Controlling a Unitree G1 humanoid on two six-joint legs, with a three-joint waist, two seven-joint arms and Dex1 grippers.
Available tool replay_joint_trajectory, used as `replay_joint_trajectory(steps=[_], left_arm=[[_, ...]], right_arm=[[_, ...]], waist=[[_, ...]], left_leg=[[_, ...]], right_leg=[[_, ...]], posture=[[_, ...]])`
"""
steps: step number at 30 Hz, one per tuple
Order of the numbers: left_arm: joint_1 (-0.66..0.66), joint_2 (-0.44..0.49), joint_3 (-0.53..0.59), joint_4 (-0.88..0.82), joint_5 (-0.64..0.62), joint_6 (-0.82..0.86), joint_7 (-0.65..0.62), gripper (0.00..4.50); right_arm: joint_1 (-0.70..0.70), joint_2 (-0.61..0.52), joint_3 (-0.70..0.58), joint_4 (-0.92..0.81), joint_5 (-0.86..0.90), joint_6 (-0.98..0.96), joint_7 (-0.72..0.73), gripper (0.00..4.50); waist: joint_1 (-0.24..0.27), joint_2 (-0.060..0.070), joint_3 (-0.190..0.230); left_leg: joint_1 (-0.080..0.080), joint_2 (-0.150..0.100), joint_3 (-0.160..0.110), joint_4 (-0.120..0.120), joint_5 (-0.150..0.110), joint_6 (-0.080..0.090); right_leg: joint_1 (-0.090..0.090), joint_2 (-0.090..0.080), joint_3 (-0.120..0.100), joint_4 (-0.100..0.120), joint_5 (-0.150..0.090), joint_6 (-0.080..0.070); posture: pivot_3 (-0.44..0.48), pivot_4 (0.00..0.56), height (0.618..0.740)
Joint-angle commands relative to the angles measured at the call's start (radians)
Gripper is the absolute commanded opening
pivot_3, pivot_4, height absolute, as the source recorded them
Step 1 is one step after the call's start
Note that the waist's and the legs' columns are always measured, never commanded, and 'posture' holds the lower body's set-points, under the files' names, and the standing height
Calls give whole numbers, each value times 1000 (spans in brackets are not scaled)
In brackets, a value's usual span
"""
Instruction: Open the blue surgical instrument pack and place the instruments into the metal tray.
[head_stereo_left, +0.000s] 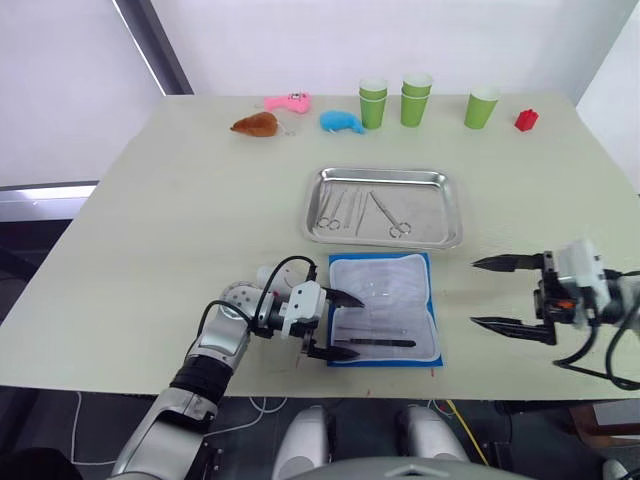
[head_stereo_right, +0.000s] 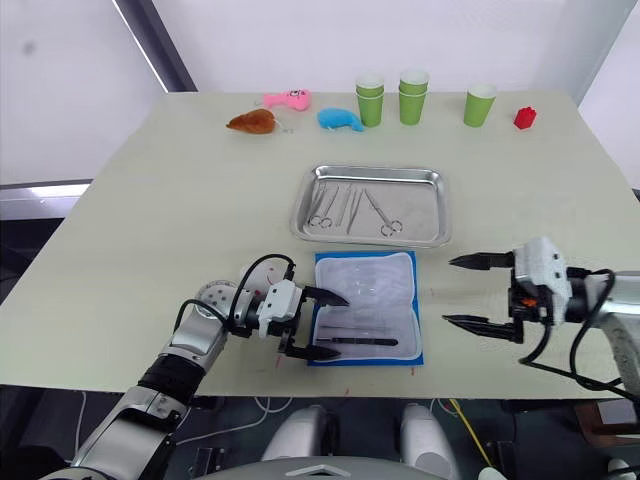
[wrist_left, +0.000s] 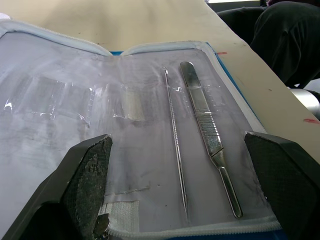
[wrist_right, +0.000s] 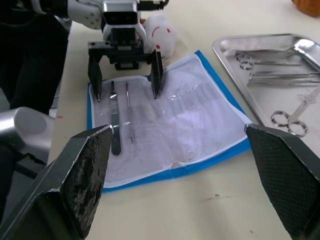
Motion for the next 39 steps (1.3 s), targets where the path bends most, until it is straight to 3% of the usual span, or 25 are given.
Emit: replay_joint_trajectory(steps=[1,14,24,26,30,32,35,37,39], left_arm=[[67,29,-76,74,57,48,-44,4500],[57,37,-81,67,62,59,-29,4500],[71,57,-77,41,61,74,-22,4500],[70,58,-77,40,61,76,-22,4500],[69,58,-78,39,61,77,-21,4500],[70,60,-78,43,62,74,-22,4500],[71,61,-78,47,62,71,-24,4500],[70,61,-79,49,63,69,-23,4500],[68,59,-80,52,64,68,-21,4500]], right_arm=[[-19,41,63,-49,-43,-16,-64,4409],[-130,181,381,138,-341,-157,-150,4409],[-185,236,449,253,-420,-161,-182,4409],[-177,215,465,258,-430,-162,-155,3912],[-160,181,478,254,-428,-159,-120,2126],[-157,169,481,256,-436,-160,-118,1680],[-155,164,485,259,-440,-156,-123,564],[-153,163,487,260,-440,-155,-124,171],[-151,167,490,257,-438,-152,-125,171]], waist=[[0,-1,1],[-1,-2,1],[-7,-5,0],[-8,-4,0],[-12,-6,-1],[-13,-8,-2],[-14,-10,-3],[-17,-11,-4],[-17,-11,-4]], left_leg=[[0,0,0,0,0,0],[1,0,0,0,0,0],[1,0,0,1,0,0],[1,0,0,1,0,0],[1,0,0,2,0,0],[1,0,0,2,0,0],[1,0,0,2,0,0],[1,0,-1,2,0,0],[1,0,-1,3,0,0]], right_leg=[[0,0,0,0,0,0],[0,1,0,1,0,-1],[0,1,0,1,0,-1],[0,1,0,1,0,-1],[0,1,0,2,0,-1],[1,0,0,2,0,-1],[1,0,0,2,0,-1],[1,0,0,2,0,-1],[1,0,0,3,0,-1]], posture=[[0,150,739],[0,150,739],[0,150,739],[0,150,739],[0,150,739],[0,150,739],[0,150,739],[0,150,739],[0,150,739]])
